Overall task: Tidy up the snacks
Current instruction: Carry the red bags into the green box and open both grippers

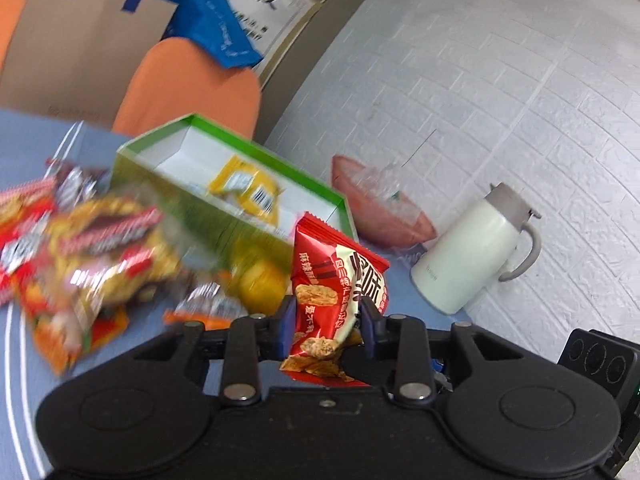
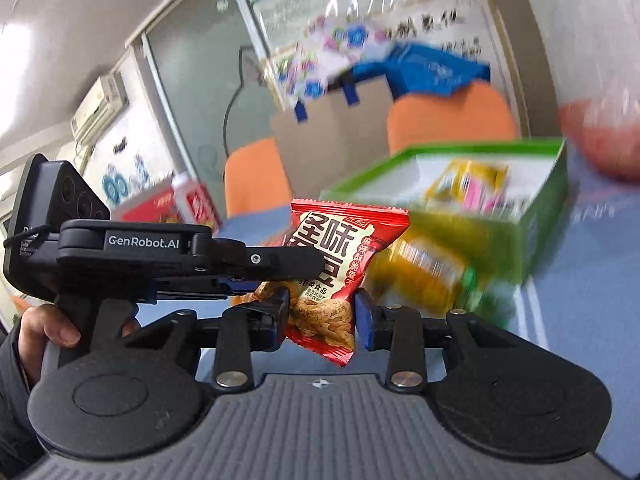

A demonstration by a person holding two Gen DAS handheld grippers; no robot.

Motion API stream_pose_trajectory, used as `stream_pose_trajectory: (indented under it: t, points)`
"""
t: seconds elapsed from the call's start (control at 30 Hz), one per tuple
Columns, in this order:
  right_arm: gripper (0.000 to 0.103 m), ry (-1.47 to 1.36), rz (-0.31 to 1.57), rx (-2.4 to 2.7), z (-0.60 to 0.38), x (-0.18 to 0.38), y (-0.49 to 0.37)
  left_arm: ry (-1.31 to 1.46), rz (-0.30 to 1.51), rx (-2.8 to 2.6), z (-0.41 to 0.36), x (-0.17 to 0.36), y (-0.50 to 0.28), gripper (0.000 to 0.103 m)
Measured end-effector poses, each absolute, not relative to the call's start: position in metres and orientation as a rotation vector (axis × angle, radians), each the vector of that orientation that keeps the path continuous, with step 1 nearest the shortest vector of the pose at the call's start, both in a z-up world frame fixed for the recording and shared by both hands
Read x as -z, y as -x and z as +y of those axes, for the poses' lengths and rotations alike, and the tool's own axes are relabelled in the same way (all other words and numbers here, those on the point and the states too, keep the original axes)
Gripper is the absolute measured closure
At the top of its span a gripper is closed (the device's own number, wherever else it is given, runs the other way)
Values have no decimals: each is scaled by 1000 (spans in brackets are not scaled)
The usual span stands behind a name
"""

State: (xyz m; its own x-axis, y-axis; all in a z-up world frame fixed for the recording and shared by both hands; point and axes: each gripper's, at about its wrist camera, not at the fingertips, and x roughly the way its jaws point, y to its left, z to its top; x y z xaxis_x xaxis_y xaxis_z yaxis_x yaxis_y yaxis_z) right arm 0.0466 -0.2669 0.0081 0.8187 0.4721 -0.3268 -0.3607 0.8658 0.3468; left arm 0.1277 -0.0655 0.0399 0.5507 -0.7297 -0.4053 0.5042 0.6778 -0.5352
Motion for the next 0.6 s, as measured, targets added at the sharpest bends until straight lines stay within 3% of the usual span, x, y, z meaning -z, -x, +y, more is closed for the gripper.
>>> stream_pose_trajectory:
  t: [0.5,0.53,0.57,0.6]
  points:
    - [43,-326,302,-367,-314,-18,-136,429,677,748,-113,-49,-237,46]
    - [43,-327,292,-361,-316,-17,-140,432,683,740,-115,-47,-243,33]
    - [42,-324,282,-350,-316,-15,-144,422,689,722,-117,-44,-247,0]
    - [38,-321,276,-328,-315,-12,-150,397,698,681,-119,-41,-249,0]
